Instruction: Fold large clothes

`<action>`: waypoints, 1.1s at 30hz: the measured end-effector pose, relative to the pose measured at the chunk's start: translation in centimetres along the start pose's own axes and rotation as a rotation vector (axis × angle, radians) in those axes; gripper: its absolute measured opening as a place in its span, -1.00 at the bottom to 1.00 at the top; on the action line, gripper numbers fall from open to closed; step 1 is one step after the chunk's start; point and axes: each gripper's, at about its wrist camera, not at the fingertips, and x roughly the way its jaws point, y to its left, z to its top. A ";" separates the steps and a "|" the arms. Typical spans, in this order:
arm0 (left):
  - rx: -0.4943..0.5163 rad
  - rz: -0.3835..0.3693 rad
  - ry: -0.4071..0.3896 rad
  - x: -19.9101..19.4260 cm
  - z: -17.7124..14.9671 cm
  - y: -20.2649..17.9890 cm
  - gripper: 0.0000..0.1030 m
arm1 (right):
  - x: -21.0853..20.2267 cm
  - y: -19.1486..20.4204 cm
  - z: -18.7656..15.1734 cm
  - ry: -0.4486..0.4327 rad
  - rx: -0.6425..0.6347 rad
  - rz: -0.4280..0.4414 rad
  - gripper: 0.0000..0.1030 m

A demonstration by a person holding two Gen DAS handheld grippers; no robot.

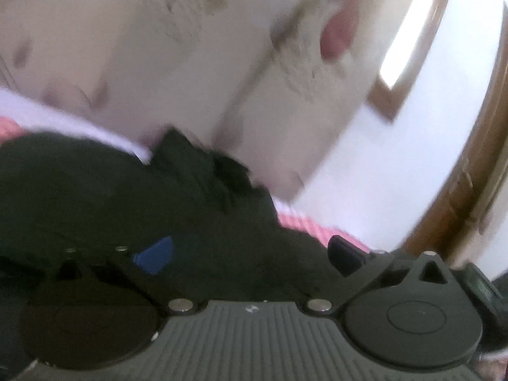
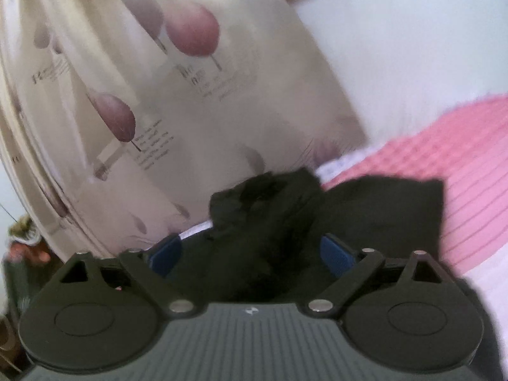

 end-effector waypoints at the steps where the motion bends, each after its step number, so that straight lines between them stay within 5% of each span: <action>1: 0.016 0.020 -0.004 -0.5 0.3 0.7 1.00 | 0.7 -0.2 0.2 0.011 0.028 0.007 0.88; 5: 0.018 0.118 -0.020 -2.2 1.2 4.6 0.99 | 4.2 -1.1 0.7 0.064 0.132 -0.038 0.88; 9: -0.099 0.222 -0.042 -2.8 2.0 10.2 0.97 | 7.6 -1.1 0.5 0.107 0.122 -0.102 0.78; 11: -0.155 0.263 -0.032 -3.0 1.8 12.7 0.92 | 9.4 0.0 0.2 0.180 0.049 -0.126 -0.77; 15: -0.145 0.314 -0.059 -4.0 1.6 15.0 0.92 | 10.0 3.2 -1.1 0.224 -0.043 -0.039 -0.77; 19: -0.165 0.361 -0.053 -3.8 2.3 16.0 0.91 | 9.4 3.6 -2.7 0.211 -0.215 -0.196 -0.77; 27: -0.162 0.240 -0.165 -6.1 4.6 14.1 0.95 | 9.1 2.0 -2.8 0.213 -0.165 -0.179 -0.73; 30: -0.121 0.209 -0.126 -4.2 5.0 13.5 0.93 | 8.6 1.2 -2.0 0.189 -0.075 -0.191 -0.50; 33: -0.156 0.185 -0.050 -2.1 3.9 14.6 0.81 | 6.0 3.3 -0.3 0.049 -0.112 -0.219 -0.45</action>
